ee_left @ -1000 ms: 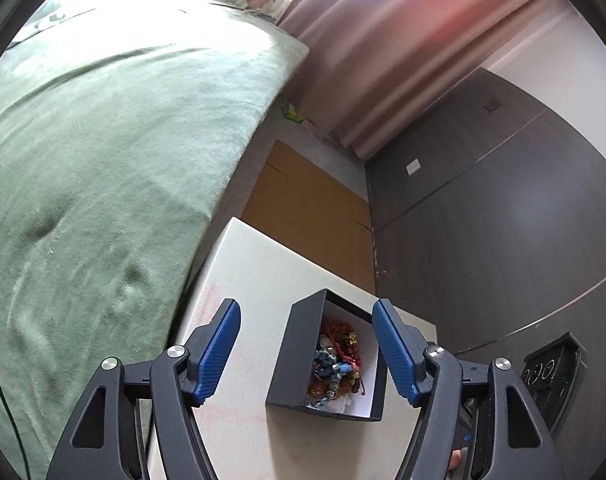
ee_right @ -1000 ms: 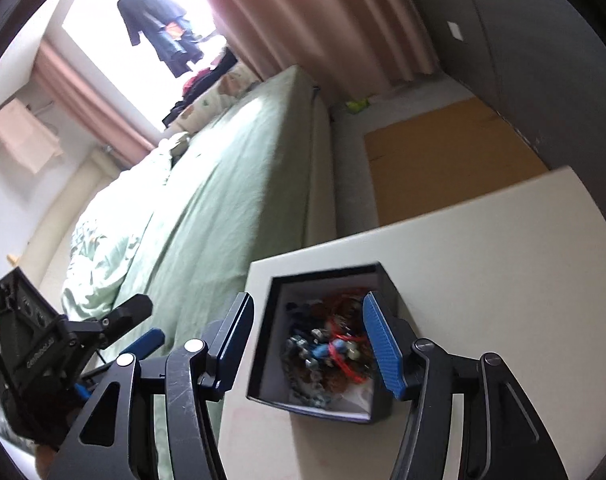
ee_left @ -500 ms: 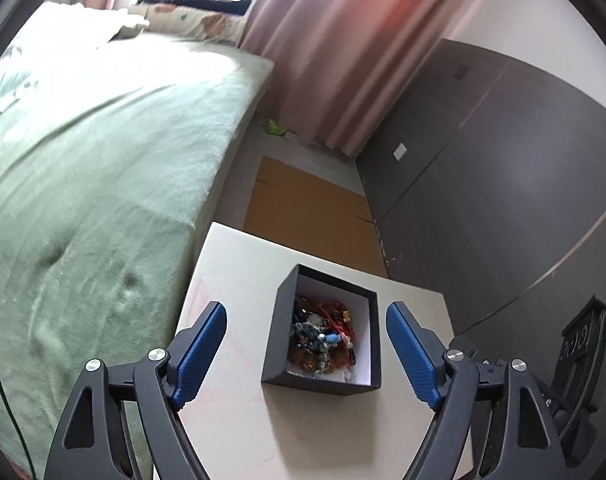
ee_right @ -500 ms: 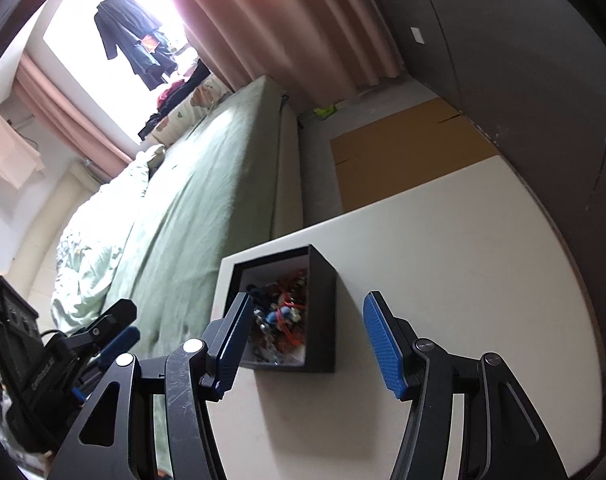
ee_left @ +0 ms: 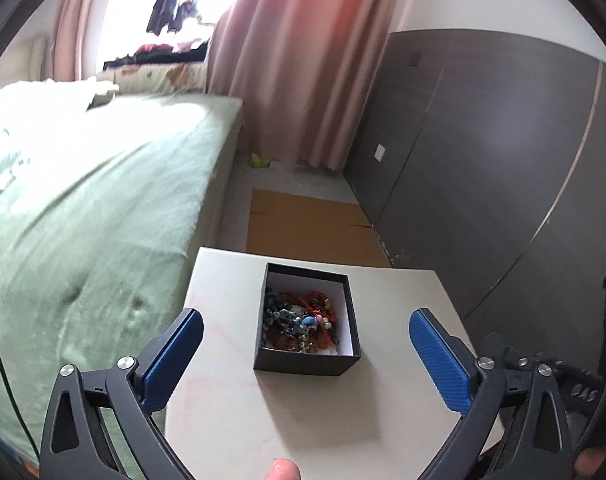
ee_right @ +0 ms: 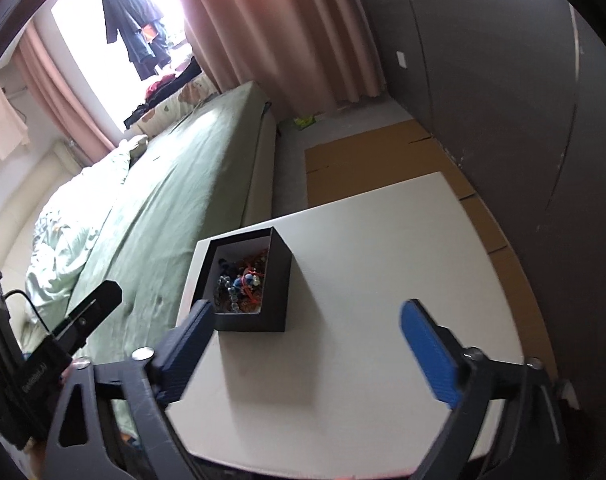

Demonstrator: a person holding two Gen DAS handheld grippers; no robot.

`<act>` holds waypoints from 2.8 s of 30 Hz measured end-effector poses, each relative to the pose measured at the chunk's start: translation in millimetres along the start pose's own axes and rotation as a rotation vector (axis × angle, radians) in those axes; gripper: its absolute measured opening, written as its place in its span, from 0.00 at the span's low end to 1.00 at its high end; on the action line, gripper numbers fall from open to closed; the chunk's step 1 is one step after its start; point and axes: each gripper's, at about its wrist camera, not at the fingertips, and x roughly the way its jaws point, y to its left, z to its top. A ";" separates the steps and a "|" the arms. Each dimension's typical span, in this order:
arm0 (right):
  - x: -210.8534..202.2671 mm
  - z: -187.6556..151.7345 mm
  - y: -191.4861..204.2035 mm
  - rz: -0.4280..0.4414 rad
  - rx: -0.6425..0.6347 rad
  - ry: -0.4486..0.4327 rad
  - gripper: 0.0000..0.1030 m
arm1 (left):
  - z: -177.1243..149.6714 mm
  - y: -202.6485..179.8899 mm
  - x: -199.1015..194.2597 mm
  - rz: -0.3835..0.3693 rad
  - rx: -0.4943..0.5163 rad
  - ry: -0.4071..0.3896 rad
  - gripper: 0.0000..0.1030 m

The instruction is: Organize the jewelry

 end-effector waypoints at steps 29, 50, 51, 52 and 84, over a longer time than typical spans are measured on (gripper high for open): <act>-37.1 -31.2 1.3 -0.036 -0.029 -0.055 1.00 | -16.9 -12.2 -44.9 0.041 0.091 -0.053 1.00; -40.9 -34.2 6.5 -0.037 -0.062 -0.058 1.00 | -17.8 -14.7 -46.0 0.040 0.083 -0.056 1.00; -41.6 -34.0 7.1 -0.040 -0.064 -0.060 1.00 | -17.8 -14.6 -46.0 0.040 0.084 -0.056 1.00; -42.0 -34.0 6.9 -0.040 -0.063 -0.060 1.00 | -17.6 -14.3 -45.9 0.040 0.084 -0.057 1.00; -35.8 -30.6 -1.9 -0.059 -0.031 -0.028 1.00 | -21.3 -25.1 -46.1 0.026 0.116 -0.047 1.00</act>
